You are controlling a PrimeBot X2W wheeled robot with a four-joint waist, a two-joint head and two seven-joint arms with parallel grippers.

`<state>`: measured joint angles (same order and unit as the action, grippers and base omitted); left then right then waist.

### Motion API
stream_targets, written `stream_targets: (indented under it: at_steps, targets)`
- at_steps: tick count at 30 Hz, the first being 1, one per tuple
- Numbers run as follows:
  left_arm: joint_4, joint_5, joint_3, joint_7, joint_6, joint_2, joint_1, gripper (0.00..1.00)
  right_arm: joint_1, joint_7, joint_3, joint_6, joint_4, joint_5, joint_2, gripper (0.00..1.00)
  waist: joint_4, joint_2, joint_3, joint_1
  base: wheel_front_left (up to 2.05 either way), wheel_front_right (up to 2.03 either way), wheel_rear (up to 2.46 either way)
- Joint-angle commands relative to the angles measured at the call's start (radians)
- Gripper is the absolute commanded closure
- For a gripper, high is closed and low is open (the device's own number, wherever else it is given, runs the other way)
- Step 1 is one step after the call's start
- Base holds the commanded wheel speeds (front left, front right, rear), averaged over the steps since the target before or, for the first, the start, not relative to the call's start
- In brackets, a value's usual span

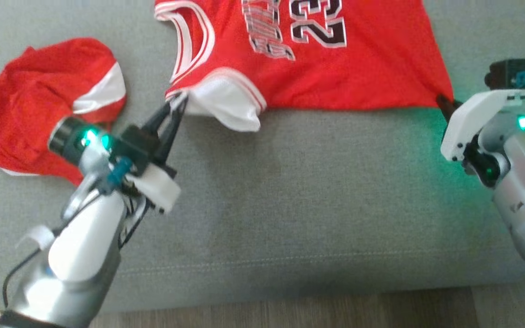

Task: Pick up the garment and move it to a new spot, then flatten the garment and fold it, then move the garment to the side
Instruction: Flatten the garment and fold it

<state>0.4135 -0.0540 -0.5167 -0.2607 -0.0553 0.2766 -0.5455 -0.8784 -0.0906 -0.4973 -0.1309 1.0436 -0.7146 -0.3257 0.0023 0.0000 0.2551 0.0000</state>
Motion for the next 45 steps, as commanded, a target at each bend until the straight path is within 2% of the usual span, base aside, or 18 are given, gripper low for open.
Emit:
stream_targets:
  at_steps: [1, 6, 14, 20, 26, 30, 40, 41, 45]
  targets:
    - [-0.037, 0.011, 0.03, -0.001, 0.008, 0.043, -0.025, 1.0, 0.01, -0.005, -0.017, 0.0, -0.019, -0.008, -0.013, 1.0, 0.001, 0.0, -0.027, 0.0, 0.0, 0.0, 0.0]
    - [-0.042, 0.038, 0.005, -0.001, 0.014, 0.068, 0.039, 1.0, 0.045, -0.01, -0.075, 0.0, -0.009, -0.021, -0.034, 1.0, 0.005, 0.0, -0.072, 0.0, 0.0, 0.0, 0.0]
    - [-0.034, 0.04, -0.037, -0.001, -0.012, 0.121, 0.135, 1.0, 0.104, -0.033, -0.159, 0.0, -0.007, -0.061, -0.053, 1.0, 0.008, 0.0, -0.134, 0.0, 0.0, 0.0, 0.0]
    - [-0.032, 0.023, -0.07, -0.001, -0.038, 0.152, 0.195, 1.0, 0.152, -0.102, -0.221, 0.0, -0.027, -0.112, -0.081, 1.0, 0.012, 0.0, -0.17, 0.0, 0.0, 0.0, 0.0]
    - [-0.03, -0.017, -0.106, -0.001, -0.061, 0.18, 0.247, 1.0, 0.193, -0.203, -0.284, 0.0, -0.084, -0.181, -0.14, 1.0, 0.013, 0.0, -0.198, 0.0, 0.0, 0.0, 0.0]
    - [-0.033, -0.122, -0.163, 0.018, -0.074, 0.197, 0.287, 1.0, 0.213, -0.28, -0.322, 0.0, -0.121, -0.226, -0.183, 1.0, 0.009, 0.0, -0.211, 0.0, 0.0, 0.0, 0.0]
    - [-0.182, -0.362, -0.362, 0.087, -0.075, 0.345, 0.3, 1.0, 0.275, -0.503, -0.412, 0.0, -0.285, -0.367, -0.307, 1.0, -0.006, 0.0, -0.239, 0.0, 0.0, 0.0, 0.0]
    - [-0.182, -0.362, -0.362, 0.087, -0.075, 0.345, 0.3, 1.0, 0.275, -0.503, -0.412, 0.0, -0.285, -0.367, -0.307, 1.0, -0.006, 0.0, -0.239, 0.0, 0.0, 0.0, 0.0]
    - [-0.242, -0.446, -0.409, 0.118, -0.075, 0.402, 0.285, 1.0, 0.278, -0.529, -0.413, 0.0, -0.32, -0.401, -0.337, 1.0, -0.01, 0.0, -0.24, 0.0, 0.0, 0.0, 0.0]
